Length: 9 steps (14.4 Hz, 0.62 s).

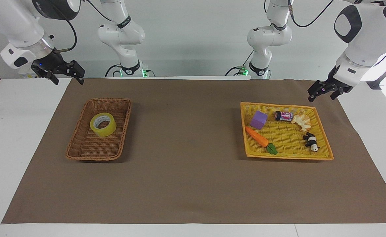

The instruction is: Move tape to another basket

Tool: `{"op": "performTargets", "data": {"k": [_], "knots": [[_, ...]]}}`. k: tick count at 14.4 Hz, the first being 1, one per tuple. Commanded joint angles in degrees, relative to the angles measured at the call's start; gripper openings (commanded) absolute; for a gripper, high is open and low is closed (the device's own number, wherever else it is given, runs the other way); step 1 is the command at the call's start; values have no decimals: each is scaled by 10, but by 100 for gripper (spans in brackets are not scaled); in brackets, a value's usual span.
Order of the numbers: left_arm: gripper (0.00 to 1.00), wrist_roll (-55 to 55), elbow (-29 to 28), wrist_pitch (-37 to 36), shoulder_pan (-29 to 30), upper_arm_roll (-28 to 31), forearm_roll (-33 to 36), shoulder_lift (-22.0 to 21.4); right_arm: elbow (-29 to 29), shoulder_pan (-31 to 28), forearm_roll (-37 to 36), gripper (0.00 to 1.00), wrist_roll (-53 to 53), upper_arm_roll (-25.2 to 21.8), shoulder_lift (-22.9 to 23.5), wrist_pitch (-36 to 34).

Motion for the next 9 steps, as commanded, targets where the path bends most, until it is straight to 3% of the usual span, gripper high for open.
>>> {"op": "performTargets", "data": {"k": [1, 9], "knots": [[100, 2, -11, 6, 1, 2, -7, -11, 31, -4, -10, 100, 8, 1, 10, -20], [100, 2, -11, 6, 1, 2, -7, -11, 50, -4, -16, 100, 10, 2, 15, -20]]}}
